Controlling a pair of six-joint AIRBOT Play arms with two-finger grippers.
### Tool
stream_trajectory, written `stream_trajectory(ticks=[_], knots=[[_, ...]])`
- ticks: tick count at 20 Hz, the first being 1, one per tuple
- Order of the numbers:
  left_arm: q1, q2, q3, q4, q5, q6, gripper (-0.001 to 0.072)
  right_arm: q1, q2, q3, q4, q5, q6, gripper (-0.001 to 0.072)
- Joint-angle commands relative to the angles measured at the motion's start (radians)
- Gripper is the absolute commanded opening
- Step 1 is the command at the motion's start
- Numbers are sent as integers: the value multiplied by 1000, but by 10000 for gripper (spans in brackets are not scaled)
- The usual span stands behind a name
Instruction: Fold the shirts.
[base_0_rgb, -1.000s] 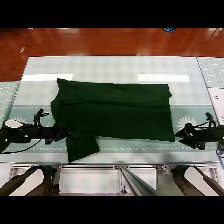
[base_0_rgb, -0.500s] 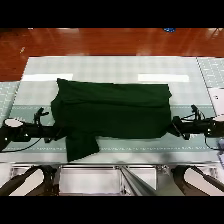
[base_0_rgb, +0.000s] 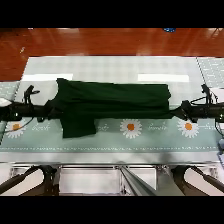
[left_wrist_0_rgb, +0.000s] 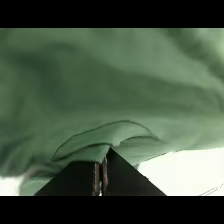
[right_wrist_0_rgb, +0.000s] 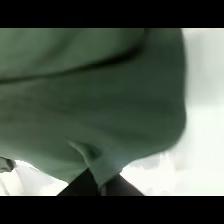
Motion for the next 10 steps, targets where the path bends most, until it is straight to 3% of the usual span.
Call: stream_trajectory(ticks=[1,6,10], knots=[[-51,-155,173,-75,17,3,23,0,-100,74,80,-35,-38,19],[-138,-417,527,-92,15,-70,23,64,-261,215,141,-75,-66,20],[-139,-562,757,-92,-22,-149,23,96,-362,346,136,-135,-18,20]])
